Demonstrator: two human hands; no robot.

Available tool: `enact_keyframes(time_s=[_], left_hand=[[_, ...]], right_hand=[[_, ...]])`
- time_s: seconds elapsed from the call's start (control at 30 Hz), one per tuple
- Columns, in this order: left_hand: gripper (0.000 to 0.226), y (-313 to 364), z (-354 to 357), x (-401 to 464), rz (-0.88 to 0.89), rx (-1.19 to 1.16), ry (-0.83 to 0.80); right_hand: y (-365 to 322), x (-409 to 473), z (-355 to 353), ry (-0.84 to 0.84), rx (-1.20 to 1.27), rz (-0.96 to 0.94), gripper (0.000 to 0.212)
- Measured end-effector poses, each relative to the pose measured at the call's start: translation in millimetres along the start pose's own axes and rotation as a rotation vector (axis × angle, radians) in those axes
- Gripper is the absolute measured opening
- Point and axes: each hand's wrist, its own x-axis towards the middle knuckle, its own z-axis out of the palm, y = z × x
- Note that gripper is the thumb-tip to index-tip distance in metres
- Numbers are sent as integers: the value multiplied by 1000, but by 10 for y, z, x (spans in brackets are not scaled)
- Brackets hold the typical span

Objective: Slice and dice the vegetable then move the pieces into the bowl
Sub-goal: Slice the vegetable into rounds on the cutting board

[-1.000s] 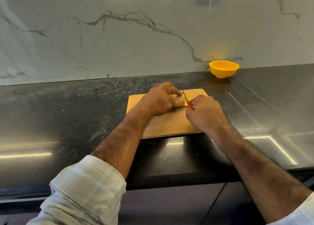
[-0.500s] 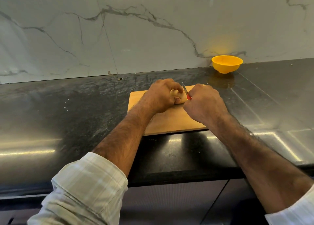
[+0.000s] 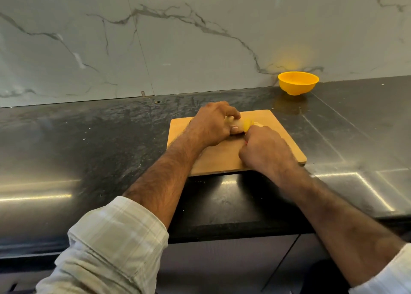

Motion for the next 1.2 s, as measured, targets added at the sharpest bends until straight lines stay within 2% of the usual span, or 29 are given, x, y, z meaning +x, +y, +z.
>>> enact_keyframes(time_s=[0.13,0.23,0.37,0.57,0.9,1.2], left_hand=[[35,-8,-21,-9,-1,-22,-31],[35,-19,-30,-20,-6,-49,-53],[29,-22,-17,-34,-37,-49,-58],[28,-10,-26,-37,-49,-60,-36],[36,-2,-31,-23,-14,-36,-37],[31,-14,-2,-14,0,-23,-13]], right_hand=[[74,1,-42,18,47,28,12],[103,36,-88,116,76,7,6],[72,63,-176,197,97,-45,11],[-32,47,-159,181,97,-26,29],[-116,93,-155,158,29,-1,33],[-131,244,-119,149,33,-16,17]])
